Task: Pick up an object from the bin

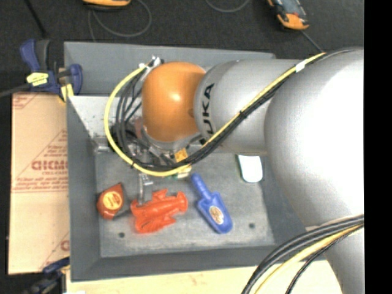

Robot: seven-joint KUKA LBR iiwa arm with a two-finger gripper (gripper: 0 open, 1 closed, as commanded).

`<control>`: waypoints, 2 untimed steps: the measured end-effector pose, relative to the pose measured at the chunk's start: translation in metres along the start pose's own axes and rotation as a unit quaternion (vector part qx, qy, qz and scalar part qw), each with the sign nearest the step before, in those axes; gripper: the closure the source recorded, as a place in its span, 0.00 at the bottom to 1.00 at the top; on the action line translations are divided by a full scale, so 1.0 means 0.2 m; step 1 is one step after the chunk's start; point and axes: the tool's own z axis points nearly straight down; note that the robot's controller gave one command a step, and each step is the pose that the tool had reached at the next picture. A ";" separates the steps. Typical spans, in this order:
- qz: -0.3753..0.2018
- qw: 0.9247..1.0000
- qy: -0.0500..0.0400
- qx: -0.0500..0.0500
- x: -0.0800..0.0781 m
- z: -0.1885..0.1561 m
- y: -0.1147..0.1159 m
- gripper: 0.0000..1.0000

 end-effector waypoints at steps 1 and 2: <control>-0.052 0.999 0.004 0.000 0.10 0.05 -0.06 0.00; -0.035 0.999 0.001 -0.001 0.15 0.06 -0.22 0.00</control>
Offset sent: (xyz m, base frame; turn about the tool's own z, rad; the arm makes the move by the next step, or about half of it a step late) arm -0.0252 -0.0491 -0.0134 -0.0673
